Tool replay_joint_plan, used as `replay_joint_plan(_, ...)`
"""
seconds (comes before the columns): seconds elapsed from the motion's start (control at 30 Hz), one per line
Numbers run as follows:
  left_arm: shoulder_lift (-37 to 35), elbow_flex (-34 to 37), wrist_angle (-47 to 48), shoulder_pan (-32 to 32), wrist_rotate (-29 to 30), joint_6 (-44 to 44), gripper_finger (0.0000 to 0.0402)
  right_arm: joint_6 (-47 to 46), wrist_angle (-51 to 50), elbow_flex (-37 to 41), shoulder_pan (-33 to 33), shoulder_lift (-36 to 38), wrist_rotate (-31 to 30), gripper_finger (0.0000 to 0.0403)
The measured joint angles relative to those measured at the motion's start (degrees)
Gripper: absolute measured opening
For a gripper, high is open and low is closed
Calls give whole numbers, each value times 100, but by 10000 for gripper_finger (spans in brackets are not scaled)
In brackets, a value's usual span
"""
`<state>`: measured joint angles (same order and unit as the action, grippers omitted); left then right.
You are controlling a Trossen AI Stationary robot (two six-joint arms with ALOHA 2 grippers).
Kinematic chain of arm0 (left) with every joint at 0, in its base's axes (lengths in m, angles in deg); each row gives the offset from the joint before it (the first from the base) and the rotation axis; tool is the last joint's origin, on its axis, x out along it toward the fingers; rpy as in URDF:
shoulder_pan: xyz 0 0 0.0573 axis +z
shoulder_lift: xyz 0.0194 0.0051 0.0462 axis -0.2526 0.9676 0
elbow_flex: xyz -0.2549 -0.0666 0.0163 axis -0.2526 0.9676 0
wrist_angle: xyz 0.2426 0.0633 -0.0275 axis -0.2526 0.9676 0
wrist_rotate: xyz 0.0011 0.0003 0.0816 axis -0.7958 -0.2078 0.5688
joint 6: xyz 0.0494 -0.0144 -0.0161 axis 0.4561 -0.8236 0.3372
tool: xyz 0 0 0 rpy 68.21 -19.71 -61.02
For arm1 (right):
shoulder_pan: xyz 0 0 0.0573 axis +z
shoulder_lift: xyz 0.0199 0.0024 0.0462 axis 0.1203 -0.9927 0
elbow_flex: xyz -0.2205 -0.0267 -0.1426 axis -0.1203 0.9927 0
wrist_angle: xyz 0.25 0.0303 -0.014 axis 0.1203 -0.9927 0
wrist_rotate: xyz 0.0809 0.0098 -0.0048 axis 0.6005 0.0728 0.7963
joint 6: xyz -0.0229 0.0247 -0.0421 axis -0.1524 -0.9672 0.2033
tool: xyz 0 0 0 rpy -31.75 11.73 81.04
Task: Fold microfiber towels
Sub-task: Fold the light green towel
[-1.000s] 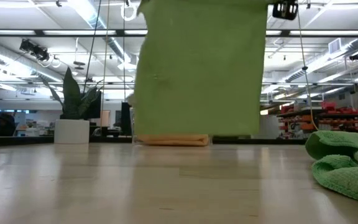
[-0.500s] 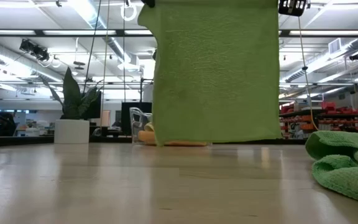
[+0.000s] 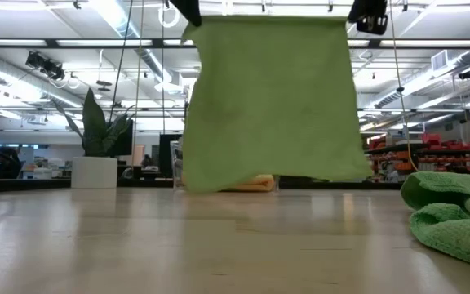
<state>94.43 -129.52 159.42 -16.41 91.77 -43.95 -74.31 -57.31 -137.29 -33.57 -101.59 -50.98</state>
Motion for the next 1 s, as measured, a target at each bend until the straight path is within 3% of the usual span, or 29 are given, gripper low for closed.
replay_joint_plan(0.13, 1, 0, 138, 254, 93, 115, 1, 98, 155, -2, -200, -191, -3, 0)
replay_joint_plan(0.23, 1, 2, 145, 265, -335, 103, 1, 120, -5, -2, -133, -275, 115, 0)
replay_joint_plan(0.63, 72, 1, 194, -437, -1438, -574, 1, -340, -389, 68, 1052, -445, 417, 0)
replay_joint_plan(1.0, 817, 8, 264, -981, -2436, -680, 1, -1197, 944, 1924, 2036, -183, 936, 0)
